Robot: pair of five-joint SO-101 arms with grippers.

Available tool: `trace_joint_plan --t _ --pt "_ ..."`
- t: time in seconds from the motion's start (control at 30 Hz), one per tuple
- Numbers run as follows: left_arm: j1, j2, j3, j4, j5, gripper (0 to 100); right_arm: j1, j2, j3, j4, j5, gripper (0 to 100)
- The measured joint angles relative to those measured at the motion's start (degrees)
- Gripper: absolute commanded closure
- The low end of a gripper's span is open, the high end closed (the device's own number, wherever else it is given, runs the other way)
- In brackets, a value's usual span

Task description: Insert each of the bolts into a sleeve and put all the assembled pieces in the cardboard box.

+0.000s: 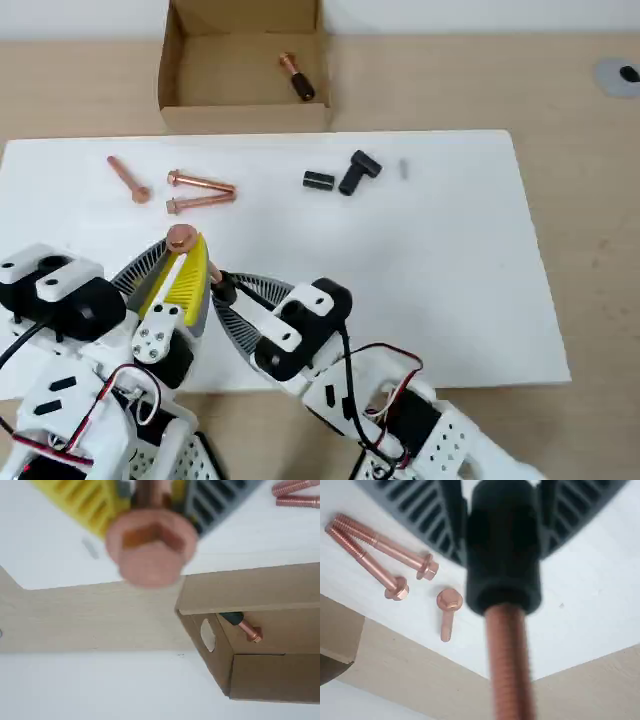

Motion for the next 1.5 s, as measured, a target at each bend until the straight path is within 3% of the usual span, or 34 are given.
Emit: trace_joint_plan --t 0.83,1.07,1.33,1.5 --pt "1.0 -0.2 5.1 0.0 1.2 99 0.0 0.1 0.1 0.1 0.0 98.9" --pt "7.6 0.0 5.2 6.3 1.0 99 0.2 0.1 0.1 0.1 -0.1 98.9" --pt "8.4 -0.1 5.0 9.6 -2.2 99 0.1 0.0 0.1 0.1 -0.1 98.9" --pt "8.5 -0.2 4.9 13.0 -5.1 91 -0.3 0.0 0.1 0.1 -0.1 98.9"
